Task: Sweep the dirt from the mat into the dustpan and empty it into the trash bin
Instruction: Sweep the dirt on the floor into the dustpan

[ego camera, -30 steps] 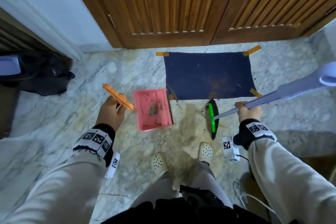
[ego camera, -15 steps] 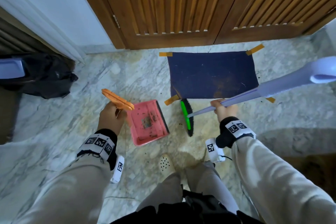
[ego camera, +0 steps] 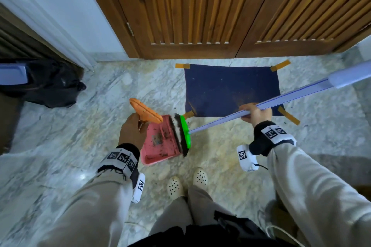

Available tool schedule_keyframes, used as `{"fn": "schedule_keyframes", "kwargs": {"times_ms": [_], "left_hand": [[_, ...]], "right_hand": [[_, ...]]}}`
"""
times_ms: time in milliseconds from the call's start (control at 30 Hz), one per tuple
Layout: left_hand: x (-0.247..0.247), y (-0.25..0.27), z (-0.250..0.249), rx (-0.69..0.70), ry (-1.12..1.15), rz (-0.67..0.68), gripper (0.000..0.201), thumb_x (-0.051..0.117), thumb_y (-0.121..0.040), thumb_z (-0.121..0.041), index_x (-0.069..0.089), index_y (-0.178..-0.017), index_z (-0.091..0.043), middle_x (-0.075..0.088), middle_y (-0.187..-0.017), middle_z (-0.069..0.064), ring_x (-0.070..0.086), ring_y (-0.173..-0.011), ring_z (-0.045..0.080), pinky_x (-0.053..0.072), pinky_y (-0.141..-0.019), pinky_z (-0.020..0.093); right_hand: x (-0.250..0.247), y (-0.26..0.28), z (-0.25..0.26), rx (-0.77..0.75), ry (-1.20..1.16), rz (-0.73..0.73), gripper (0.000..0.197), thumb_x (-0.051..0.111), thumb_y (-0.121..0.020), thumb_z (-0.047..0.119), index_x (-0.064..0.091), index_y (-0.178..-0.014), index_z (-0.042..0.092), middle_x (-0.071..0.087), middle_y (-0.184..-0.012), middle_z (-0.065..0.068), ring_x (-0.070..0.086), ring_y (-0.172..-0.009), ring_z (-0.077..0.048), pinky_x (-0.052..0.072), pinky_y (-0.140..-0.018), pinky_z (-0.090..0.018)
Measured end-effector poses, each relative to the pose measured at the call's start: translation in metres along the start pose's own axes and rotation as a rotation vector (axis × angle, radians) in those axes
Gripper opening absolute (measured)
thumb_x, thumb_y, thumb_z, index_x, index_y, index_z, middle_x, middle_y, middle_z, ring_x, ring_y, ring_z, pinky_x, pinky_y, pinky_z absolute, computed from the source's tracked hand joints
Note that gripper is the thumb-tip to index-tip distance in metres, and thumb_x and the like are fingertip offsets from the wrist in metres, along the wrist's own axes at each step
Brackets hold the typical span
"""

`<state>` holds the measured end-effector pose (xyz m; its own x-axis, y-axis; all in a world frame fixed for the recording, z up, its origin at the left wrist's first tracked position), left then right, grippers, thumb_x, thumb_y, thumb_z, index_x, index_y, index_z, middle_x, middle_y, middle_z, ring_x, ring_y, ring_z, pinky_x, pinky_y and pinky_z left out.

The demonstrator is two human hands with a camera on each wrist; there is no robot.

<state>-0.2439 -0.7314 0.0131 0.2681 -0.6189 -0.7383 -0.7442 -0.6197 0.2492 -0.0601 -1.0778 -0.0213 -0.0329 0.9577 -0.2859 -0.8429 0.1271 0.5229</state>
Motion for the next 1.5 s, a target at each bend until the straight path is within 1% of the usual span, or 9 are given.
{"fn": "schedule_keyframes", "kwargs": {"times_ms": [200, 333, 500, 700, 867, 1000, 1100, 1233, 1500], "left_hand": [[0.005, -0.003, -0.010, -0.043, 0.080, -0.048, 0.016, 0.050, -0.090, -0.012, 0.057, -0.103, -0.003, 0.061, -0.106, 0.015, 0.058, -0.096, 0.029, 0.044, -0.082, 0.033], [0.011, -0.002, -0.015, -0.048, 0.063, -0.050, 0.015, 0.050, -0.090, -0.009, 0.058, -0.101, -0.003, 0.060, -0.105, 0.015, 0.056, -0.090, 0.024, 0.042, -0.081, 0.031], [0.007, -0.008, -0.006, -0.078, 0.056, -0.070, 0.014, 0.052, -0.090, -0.008, 0.058, -0.099, 0.000, 0.060, -0.103, 0.018, 0.051, -0.085, 0.021, 0.038, -0.078, 0.030], [0.000, -0.014, 0.008, -0.082, -0.009, -0.093, 0.015, 0.055, -0.089, -0.008, 0.060, -0.098, 0.003, 0.063, -0.101, 0.020, 0.052, -0.084, 0.023, 0.035, -0.076, 0.027], [0.002, -0.016, 0.013, -0.082, -0.002, -0.073, 0.016, 0.057, -0.087, -0.005, 0.060, -0.100, 0.004, 0.063, -0.103, 0.020, 0.058, -0.092, 0.031, 0.037, -0.077, 0.026], [-0.007, -0.018, 0.020, -0.132, 0.057, -0.109, 0.015, 0.054, -0.088, -0.005, 0.060, -0.101, 0.000, 0.060, -0.097, 0.009, 0.050, -0.084, 0.017, 0.038, -0.079, 0.025], [-0.018, -0.018, 0.028, -0.184, 0.048, -0.131, 0.017, 0.048, -0.090, -0.004, 0.059, -0.104, -0.003, 0.059, -0.098, 0.009, 0.055, -0.087, 0.023, 0.040, -0.079, 0.028], [-0.035, -0.010, 0.050, -0.209, -0.024, -0.159, 0.022, 0.049, -0.089, -0.002, 0.057, -0.109, -0.003, 0.063, -0.104, 0.015, 0.061, -0.097, 0.031, 0.044, -0.079, 0.033], [-0.078, 0.018, 0.093, -0.308, -0.019, -0.275, 0.026, 0.057, -0.089, -0.006, 0.057, -0.113, 0.002, 0.063, -0.109, 0.028, 0.059, -0.103, 0.042, 0.046, -0.083, 0.044]], "right_hand": [[-0.068, -0.041, 0.039, -0.047, 0.029, -0.090, 0.009, 0.057, -0.072, 0.007, 0.064, -0.073, 0.003, 0.062, -0.071, -0.014, 0.063, -0.067, -0.029, 0.052, -0.046, -0.020], [-0.069, -0.048, 0.048, -0.096, 0.104, -0.104, 0.011, 0.061, -0.068, 0.015, 0.067, -0.072, 0.007, 0.064, -0.072, -0.013, 0.066, -0.077, -0.035, 0.058, -0.059, -0.032], [-0.015, -0.041, 0.026, -0.136, 0.287, -0.011, 0.018, 0.066, -0.066, 0.025, 0.063, -0.048, 0.025, 0.068, -0.073, -0.014, 0.065, -0.079, -0.036, 0.055, -0.081, -0.048], [0.082, -0.004, -0.011, -0.158, 0.364, 0.249, 0.015, 0.063, -0.075, 0.014, 0.066, -0.067, 0.002, 0.062, -0.068, -0.018, 0.059, -0.070, -0.033, 0.053, -0.074, -0.048], [0.110, 0.010, -0.021, -0.039, 0.231, 0.367, 0.013, 0.065, -0.074, 0.012, 0.065, -0.061, 0.008, 0.060, -0.067, -0.013, 0.061, -0.075, -0.041, 0.055, -0.078, -0.049], [0.091, -0.008, 0.012, -0.054, 0.111, 0.270, 0.024, 0.057, -0.076, -0.003, 0.062, -0.055, 0.008, 0.063, -0.061, -0.009, 0.061, -0.062, -0.025, 0.054, -0.060, -0.031], [0.072, -0.025, 0.031, -0.042, 0.077, 0.178, 0.012, 0.054, -0.073, 0.000, 0.063, -0.065, 0.001, 0.063, -0.073, -0.016, 0.062, -0.064, -0.027, 0.053, -0.051, -0.023], [0.057, -0.036, 0.054, -0.088, 0.063, 0.100, 0.012, 0.054, -0.071, 0.003, 0.064, -0.066, -0.001, 0.064, -0.079, -0.022, 0.062, -0.071, -0.032, 0.057, -0.066, -0.038], [0.045, -0.029, 0.081, -0.199, 0.140, 0.022, 0.012, 0.063, -0.071, 0.007, 0.064, -0.060, 0.011, 0.062, -0.067, -0.011, 0.064, -0.074, -0.031, 0.059, -0.074, -0.039]]}}
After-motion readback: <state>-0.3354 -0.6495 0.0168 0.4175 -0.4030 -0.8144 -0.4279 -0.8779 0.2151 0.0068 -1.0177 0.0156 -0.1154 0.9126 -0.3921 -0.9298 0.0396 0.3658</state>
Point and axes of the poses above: each hand's wrist, its own y-axis away from the middle knuckle, its own x-axis out of the palm, z = x × y, the point moved 9 cm from there along -y, towards the middle knuckle
